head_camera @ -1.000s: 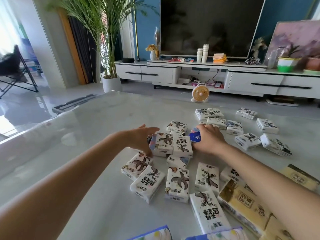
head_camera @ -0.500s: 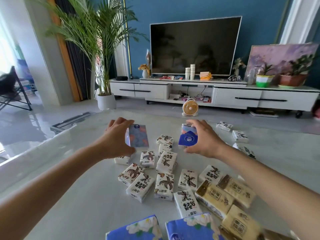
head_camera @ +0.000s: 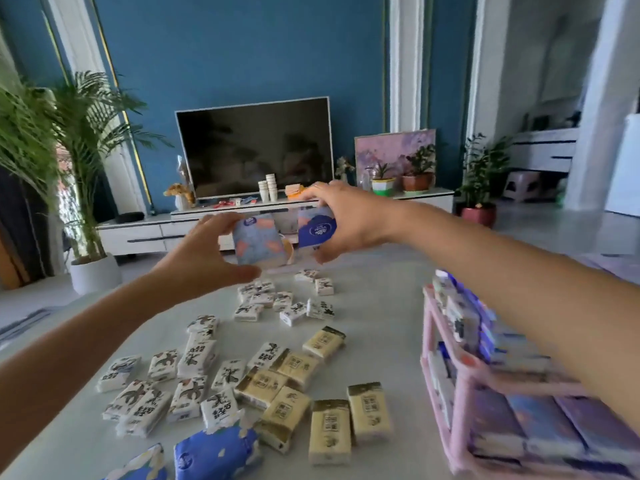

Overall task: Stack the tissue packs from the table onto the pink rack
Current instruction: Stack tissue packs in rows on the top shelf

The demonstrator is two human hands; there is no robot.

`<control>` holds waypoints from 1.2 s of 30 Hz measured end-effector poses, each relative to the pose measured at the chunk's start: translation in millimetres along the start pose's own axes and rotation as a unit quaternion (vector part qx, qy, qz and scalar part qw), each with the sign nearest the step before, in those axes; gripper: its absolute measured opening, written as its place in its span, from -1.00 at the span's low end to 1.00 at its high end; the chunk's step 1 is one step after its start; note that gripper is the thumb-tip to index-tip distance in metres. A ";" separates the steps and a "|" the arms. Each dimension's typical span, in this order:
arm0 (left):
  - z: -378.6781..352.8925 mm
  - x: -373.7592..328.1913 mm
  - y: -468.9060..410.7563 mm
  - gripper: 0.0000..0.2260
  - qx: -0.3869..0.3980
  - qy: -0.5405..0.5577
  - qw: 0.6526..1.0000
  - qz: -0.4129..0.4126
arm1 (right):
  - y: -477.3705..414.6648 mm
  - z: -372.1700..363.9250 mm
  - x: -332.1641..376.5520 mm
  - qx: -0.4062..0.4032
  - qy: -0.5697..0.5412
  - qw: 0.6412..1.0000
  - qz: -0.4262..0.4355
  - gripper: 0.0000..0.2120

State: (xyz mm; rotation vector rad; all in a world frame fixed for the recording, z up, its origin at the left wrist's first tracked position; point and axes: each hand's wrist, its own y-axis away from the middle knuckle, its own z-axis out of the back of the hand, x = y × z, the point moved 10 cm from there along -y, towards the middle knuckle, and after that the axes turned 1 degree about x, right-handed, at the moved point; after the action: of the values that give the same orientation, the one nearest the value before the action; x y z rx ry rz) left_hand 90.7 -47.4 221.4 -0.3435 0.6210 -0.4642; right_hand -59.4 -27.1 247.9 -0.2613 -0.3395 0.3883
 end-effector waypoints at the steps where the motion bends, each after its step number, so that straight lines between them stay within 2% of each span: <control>1: -9.9 -20.3 -5.0 -0.36 0.009 0.017 1.000 -0.013 | 17.3 20.1 -18.9 -0.012 -0.013 1.000 -0.017 -0.14; 6: -73.1 -113.3 -24.0 -0.50 0.071 0.109 0.990 -0.059 | 113.7 81.0 -121.5 -0.038 -0.063 0.990 -0.121 -0.22; 7: -86.0 -130.1 -26.8 -0.53 0.081 0.124 0.987 -0.067 | 130.0 84.2 -139.7 -0.035 -0.070 0.987 -0.141 -0.22; 10: -127.2 -171.2 -35.0 -0.48 0.125 0.148 0.978 -0.077 | 164.5 86.3 -187.7 -0.038 -0.093 0.976 -0.191 -0.23; 13: -161.7 -198.6 -38.9 -0.58 0.179 0.161 0.967 -0.084 | 179.3 79.2 -216.5 -0.024 -0.121 0.969 -0.214 -0.25; 14: -170.2 -203.2 -40.6 -0.55 0.190 0.158 0.965 -0.083 | 181.0 77.1 -222.7 -0.019 -0.125 0.968 -0.216 -0.25; 17: -188.3 -207.2 -43.7 -0.40 0.215 0.130 0.965 -0.081 | 180.4 73.4 -235.0 -0.012 -0.136 0.967 -0.214 -0.24; 20: -198.6 -202.7 -43.8 -0.32 0.237 0.112 0.962 -0.074 | 174.9 67.3 -238.6 0.013 -0.140 0.969 -0.203 -0.24; 24: -207.6 -195.3 -45.1 -0.33 0.259 0.115 0.957 -0.067 | 169.3 59.0 -233.3 0.042 -0.132 0.974 -0.182 -0.24; 30: -215.0 -198.9 -43.6 -0.31 0.275 0.151 0.947 -0.064 | 167.5 57.7 -230.1 0.040 -0.142 0.975 -0.168 -0.25; 36: -216.5 -199.8 -44.6 -0.34 0.272 0.143 0.949 -0.067 | 169.6 56.6 -230.0 0.037 -0.142 0.974 -0.172 -0.25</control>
State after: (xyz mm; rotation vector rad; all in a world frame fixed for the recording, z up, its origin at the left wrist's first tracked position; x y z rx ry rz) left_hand -201.5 -19.3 170.6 0.2136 0.7244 -0.8018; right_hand -335.6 40.4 184.2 -0.0689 -0.6395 0.0944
